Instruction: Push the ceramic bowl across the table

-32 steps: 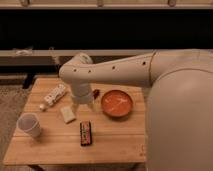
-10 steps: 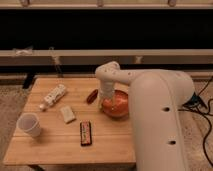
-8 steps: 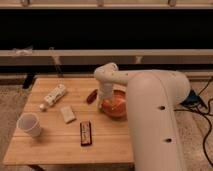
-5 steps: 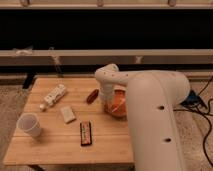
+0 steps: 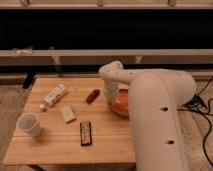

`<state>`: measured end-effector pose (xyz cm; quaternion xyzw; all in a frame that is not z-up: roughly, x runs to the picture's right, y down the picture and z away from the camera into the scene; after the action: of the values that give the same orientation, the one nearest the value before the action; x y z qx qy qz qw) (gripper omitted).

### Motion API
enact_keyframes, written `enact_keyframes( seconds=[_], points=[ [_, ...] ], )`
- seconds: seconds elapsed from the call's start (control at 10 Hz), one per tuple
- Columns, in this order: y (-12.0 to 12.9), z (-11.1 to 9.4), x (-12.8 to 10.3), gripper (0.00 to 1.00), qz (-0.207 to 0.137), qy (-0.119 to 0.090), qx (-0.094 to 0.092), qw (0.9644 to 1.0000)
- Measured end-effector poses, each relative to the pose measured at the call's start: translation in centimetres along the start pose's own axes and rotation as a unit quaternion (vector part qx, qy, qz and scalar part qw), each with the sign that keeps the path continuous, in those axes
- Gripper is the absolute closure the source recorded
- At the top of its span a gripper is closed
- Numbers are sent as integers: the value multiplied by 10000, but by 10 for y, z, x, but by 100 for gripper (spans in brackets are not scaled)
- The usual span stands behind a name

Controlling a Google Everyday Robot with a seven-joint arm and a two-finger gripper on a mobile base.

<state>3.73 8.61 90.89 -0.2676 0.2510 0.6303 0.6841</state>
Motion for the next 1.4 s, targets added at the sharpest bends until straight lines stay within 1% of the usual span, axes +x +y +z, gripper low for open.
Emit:
enact_keyframes(
  seconds=[0.2, 0.3, 0.5, 0.6, 0.7, 0.9, 1.0, 1.1, 1.2, 1.3, 1.4],
  points=[
    [-6, -4, -16, 100, -144, -122, 97, 9998],
    [3, -5, -25, 100, -271, -166, 105, 9994],
    [29, -3, -39, 100, -507, -209, 49, 9985],
    [39, -3, -41, 100, -595, -208, 21, 9980],
    [56, -1, -38, 100, -760, -173, -34, 9969],
    [83, -4, -24, 100, -997, -164, -139, 9948],
    [101, -7, -12, 100, -1124, -162, -206, 9933],
    [122, -15, 4, 100, -1229, -171, -229, 9920],
    [135, -19, 17, 100, -1277, -167, -223, 9914],
    [150, -26, 37, 100, -1300, -141, -236, 9911],
    [154, -31, 50, 100, -1235, -107, -228, 9920]
  ],
)
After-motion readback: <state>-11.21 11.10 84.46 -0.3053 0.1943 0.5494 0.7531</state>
